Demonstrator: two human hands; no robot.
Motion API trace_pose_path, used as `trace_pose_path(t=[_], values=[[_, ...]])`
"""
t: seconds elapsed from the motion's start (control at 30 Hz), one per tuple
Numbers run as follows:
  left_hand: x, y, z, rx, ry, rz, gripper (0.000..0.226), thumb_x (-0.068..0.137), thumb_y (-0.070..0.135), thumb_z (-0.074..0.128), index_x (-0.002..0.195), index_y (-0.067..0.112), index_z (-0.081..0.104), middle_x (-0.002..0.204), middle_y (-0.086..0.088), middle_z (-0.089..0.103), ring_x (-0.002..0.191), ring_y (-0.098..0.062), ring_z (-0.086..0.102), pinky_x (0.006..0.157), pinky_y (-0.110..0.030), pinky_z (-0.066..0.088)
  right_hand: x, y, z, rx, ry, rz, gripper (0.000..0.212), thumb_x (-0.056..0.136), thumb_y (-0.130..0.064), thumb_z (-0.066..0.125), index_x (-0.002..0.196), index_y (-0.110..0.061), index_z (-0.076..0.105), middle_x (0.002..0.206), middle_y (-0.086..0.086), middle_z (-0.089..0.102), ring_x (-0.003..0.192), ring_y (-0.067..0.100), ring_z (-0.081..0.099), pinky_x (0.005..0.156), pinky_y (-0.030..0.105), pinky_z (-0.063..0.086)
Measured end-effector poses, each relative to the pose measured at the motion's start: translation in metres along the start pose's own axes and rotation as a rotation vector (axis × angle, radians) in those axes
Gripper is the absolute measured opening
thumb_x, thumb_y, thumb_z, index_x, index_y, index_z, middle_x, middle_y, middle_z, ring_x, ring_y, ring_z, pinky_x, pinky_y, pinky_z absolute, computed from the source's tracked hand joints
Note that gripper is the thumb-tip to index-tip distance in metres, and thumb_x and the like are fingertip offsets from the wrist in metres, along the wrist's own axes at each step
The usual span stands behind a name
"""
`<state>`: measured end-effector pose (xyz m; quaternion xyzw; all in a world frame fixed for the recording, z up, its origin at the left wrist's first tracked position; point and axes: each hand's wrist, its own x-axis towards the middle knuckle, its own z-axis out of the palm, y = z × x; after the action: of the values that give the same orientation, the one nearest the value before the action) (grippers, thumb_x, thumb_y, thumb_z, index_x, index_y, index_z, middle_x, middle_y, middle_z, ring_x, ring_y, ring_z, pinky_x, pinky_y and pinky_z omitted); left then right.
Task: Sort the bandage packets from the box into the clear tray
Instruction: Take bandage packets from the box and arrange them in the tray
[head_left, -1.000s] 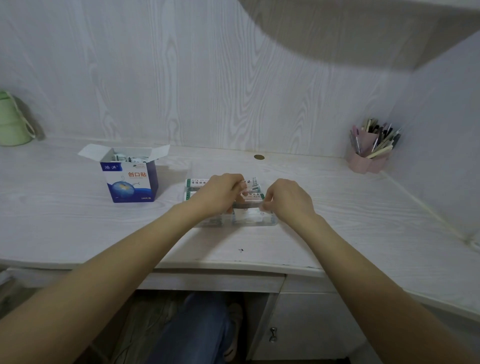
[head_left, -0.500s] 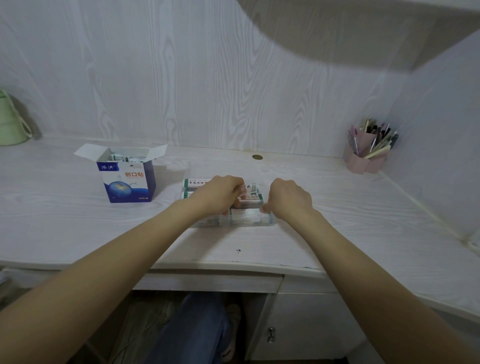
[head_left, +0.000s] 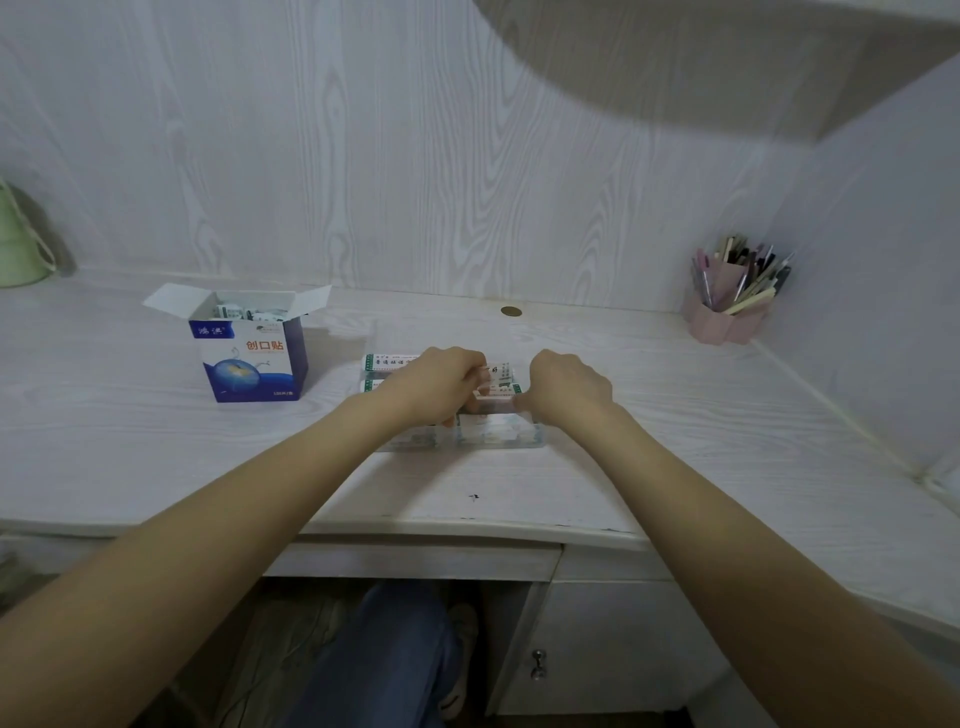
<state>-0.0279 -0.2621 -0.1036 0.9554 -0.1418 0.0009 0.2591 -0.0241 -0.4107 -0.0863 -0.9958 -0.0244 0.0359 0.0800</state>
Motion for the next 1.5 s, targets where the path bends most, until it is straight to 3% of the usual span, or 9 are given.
trace_pose_path(t=[0.17,0.37,0.5,0.7,0.83,0.97,1.1,1.2,1.5], values=[[-0.001,-0.002,-0.002,0.011,0.006,0.015,0.033,0.103,0.025,0.034,0.071,0.022,0.043,0.094,-0.008,0.071,0.046,-0.014,0.057,0.06,-0.027,0.047,0.01,-0.007,-0.007,0.177,-0.181,0.104,0.023,0.088,-0.016,0.056,0.071,-0.012,0.042,0.062,0.004,0.059,0.04,0.015,0.05,0.049,0.021,0.035],[0.0,-0.006,-0.002,0.01,-0.001,0.028,0.027,0.103,0.025,0.034,0.081,0.017,0.048,0.094,-0.008,0.07,0.045,-0.011,0.057,0.056,-0.026,0.045,0.02,-0.019,-0.012,0.142,-0.445,0.222,0.024,0.096,-0.02,0.046,0.111,-0.004,0.035,0.042,0.006,0.059,0.032,0.014,0.034,0.041,0.021,0.029],[0.0,-0.008,-0.003,0.003,-0.002,0.051,0.031,0.103,0.024,0.034,0.074,0.019,0.045,0.093,-0.009,0.071,0.043,-0.009,0.055,0.061,-0.028,0.048,0.022,-0.021,-0.009,0.145,-0.372,0.229,0.011,0.095,-0.012,0.048,0.094,-0.004,0.041,0.038,0.005,0.057,0.039,0.015,0.04,0.043,0.022,0.03],[0.001,-0.012,-0.004,0.005,-0.01,0.072,0.026,0.102,0.023,0.034,0.083,0.014,0.049,0.094,-0.01,0.071,0.045,-0.01,0.055,0.064,-0.03,0.049,0.018,-0.021,-0.009,0.119,-0.292,0.208,0.015,0.094,-0.012,0.051,0.087,-0.009,0.038,0.034,0.0,0.054,0.023,0.009,0.044,0.041,0.022,0.033],[0.0,-0.012,-0.007,-0.011,-0.011,0.096,0.028,0.102,0.023,0.034,0.08,0.016,0.049,0.094,-0.01,0.071,0.045,-0.01,0.056,0.066,-0.032,0.051,0.019,-0.026,-0.007,0.051,-0.338,0.257,0.016,0.096,-0.017,0.052,0.098,-0.007,0.039,0.034,-0.002,0.054,0.02,0.007,0.042,0.048,0.021,0.035],[0.0,-0.011,-0.008,-0.004,-0.027,0.11,0.032,0.103,0.022,0.033,0.073,0.019,0.044,0.095,-0.012,0.07,0.048,-0.013,0.056,0.065,-0.032,0.049,0.021,-0.029,-0.005,0.0,-0.407,0.293,0.02,0.095,-0.013,0.05,0.078,-0.009,0.042,0.035,-0.005,0.055,0.021,0.006,0.04,0.049,0.018,0.034],[0.002,-0.014,-0.005,-0.002,-0.044,0.103,0.028,0.102,0.02,0.033,0.079,0.017,0.047,0.094,-0.012,0.069,0.047,-0.013,0.057,0.061,-0.028,0.048,0.023,-0.031,0.001,-0.096,-0.353,0.298,0.023,0.09,-0.01,0.054,0.069,-0.012,0.045,0.032,-0.006,0.05,0.04,0.009,0.044,0.05,0.019,0.033],[0.003,-0.017,-0.004,-0.003,-0.047,0.106,0.028,0.102,0.021,0.033,0.079,0.018,0.048,0.093,-0.01,0.07,0.045,-0.013,0.056,0.058,-0.027,0.046,0.025,-0.031,0.004,-0.189,-0.349,0.292,0.029,0.086,-0.009,0.054,0.059,-0.014,0.044,0.03,-0.003,0.041,0.049,0.014,0.036,0.048,0.02,0.03],[0.003,-0.014,-0.004,0.018,-0.025,0.118,0.033,0.102,0.022,0.032,0.071,0.023,0.044,0.096,-0.011,0.068,0.046,-0.015,0.057,0.07,-0.034,0.052,0.027,-0.031,0.006,-0.254,-0.363,0.34,0.038,0.087,-0.013,0.05,0.053,-0.021,0.035,0.031,-0.005,0.031,0.035,0.012,0.026,0.045,0.017,0.027]])
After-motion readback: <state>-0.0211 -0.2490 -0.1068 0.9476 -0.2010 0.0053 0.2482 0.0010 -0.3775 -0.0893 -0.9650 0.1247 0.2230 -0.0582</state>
